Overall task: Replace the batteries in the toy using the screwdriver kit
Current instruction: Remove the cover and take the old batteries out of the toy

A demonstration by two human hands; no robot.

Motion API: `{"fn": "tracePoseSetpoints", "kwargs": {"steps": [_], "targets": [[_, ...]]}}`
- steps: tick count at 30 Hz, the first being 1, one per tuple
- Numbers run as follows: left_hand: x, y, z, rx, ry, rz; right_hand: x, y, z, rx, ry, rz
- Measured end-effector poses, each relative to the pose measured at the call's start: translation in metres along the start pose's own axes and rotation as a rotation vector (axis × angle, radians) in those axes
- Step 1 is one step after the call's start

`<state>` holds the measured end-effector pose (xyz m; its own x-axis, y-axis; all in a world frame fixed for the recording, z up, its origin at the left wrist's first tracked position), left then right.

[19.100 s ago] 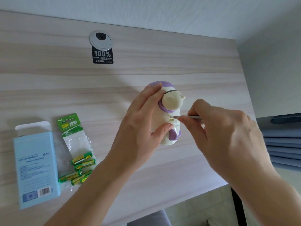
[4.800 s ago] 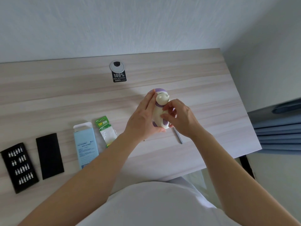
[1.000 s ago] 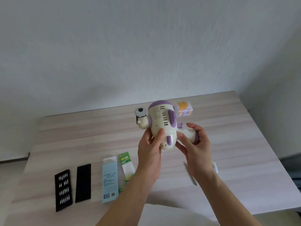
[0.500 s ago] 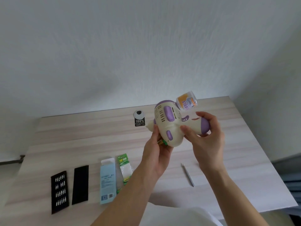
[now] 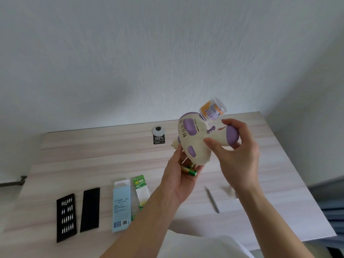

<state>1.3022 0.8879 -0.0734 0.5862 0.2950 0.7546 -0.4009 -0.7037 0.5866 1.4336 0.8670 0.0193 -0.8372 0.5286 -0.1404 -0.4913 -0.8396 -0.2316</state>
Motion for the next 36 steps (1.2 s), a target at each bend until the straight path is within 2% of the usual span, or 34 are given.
{"fn": "tracePoseSetpoints", "kwargs": {"steps": [9,36], "targets": [[0.003,-0.001,0.003,0.012,0.084,-0.046,0.007,-0.002,0.010,-0.072,0.094,0.044],[-0.007,0.001,-0.004,-0.004,0.013,-0.091,0.000,-0.005,0.008,-0.044,-0.045,0.026]]}}
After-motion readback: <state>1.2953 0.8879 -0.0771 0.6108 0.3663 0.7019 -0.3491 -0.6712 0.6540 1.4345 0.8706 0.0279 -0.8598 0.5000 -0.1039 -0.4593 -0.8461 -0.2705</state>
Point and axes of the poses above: each hand's wrist, its own y-axis away from the middle knuckle, its own x-axis out of the palm, z = x × y, the point moved 6 cm from there along -y, towards the middle knuckle, and after that the axes turned 5 degrees about -y, right-handed, at the moved point
